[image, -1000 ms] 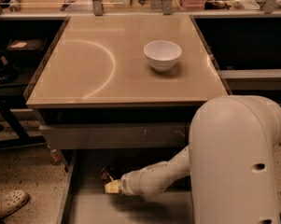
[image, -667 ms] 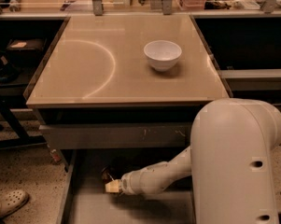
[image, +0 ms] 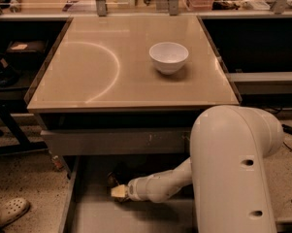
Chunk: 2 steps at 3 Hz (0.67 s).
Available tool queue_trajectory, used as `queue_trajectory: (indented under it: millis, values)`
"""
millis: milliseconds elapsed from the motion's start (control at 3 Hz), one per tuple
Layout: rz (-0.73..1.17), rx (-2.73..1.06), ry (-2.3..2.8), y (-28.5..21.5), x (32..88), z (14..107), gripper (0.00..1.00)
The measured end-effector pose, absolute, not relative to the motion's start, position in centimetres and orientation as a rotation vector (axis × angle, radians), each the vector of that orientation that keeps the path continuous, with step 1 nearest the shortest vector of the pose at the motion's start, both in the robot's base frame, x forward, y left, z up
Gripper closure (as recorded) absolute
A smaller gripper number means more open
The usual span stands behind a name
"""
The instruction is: Place orange can into middle drawer
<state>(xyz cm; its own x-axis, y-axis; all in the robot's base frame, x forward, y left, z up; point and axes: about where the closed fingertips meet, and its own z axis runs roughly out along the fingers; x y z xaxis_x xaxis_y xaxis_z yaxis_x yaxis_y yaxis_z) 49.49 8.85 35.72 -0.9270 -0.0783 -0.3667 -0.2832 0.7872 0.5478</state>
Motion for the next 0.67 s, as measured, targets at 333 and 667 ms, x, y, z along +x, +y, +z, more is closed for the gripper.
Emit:
queue_trajectory:
  millis: [333,667]
  values:
    - [0.887,-0.277,2.653,8.85,49.49,35.72,0.81]
    - [0.887,-0.277,2.653,8.85,49.49,35.72,0.58]
